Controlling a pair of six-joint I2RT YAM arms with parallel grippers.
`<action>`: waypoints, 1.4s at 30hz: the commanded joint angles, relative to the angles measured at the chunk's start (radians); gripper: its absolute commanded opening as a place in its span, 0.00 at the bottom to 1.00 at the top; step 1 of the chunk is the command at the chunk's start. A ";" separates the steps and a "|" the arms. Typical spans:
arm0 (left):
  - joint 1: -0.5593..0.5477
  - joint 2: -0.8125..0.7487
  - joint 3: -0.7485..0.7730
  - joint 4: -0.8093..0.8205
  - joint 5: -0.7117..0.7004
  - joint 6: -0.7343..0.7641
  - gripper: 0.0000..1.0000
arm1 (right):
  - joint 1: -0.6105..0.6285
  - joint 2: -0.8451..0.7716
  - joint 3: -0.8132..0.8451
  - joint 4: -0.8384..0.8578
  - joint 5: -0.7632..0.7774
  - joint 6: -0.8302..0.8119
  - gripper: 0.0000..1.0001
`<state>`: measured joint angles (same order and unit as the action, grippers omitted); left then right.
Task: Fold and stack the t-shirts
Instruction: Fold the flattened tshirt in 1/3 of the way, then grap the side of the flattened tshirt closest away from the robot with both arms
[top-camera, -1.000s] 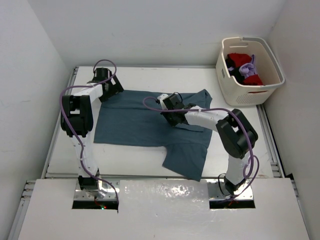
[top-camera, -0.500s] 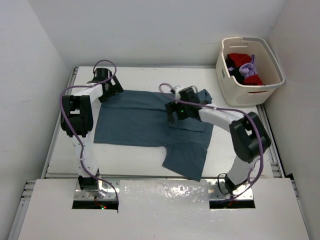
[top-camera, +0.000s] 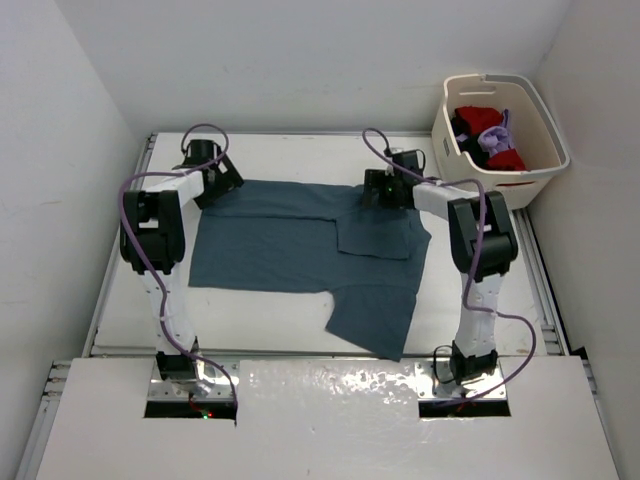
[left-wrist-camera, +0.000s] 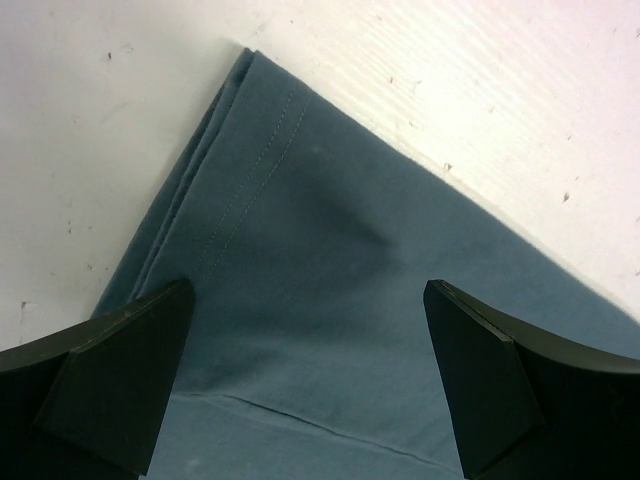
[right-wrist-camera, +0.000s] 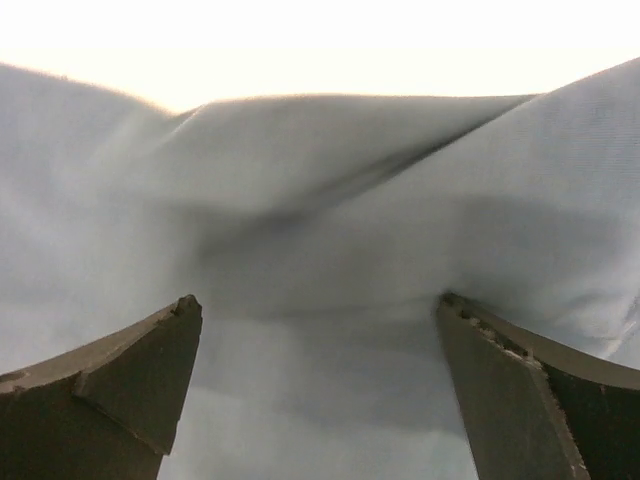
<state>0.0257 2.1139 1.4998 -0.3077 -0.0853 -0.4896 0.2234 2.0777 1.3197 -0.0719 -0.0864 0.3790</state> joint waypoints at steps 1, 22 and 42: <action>0.020 0.015 -0.004 0.055 -0.014 -0.061 1.00 | -0.031 0.132 0.079 -0.025 -0.022 0.069 0.99; 0.025 -0.045 0.292 -0.033 -0.040 -0.041 1.00 | -0.050 0.118 0.503 -0.192 -0.032 -0.196 0.99; 0.025 -0.832 -0.849 -0.002 -0.174 -0.362 0.97 | 0.036 -0.771 -0.614 0.024 0.182 -0.032 0.99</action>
<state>0.0463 1.2942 0.6510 -0.4240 -0.3042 -0.8028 0.2577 1.3605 0.7170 -0.0990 0.0795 0.3244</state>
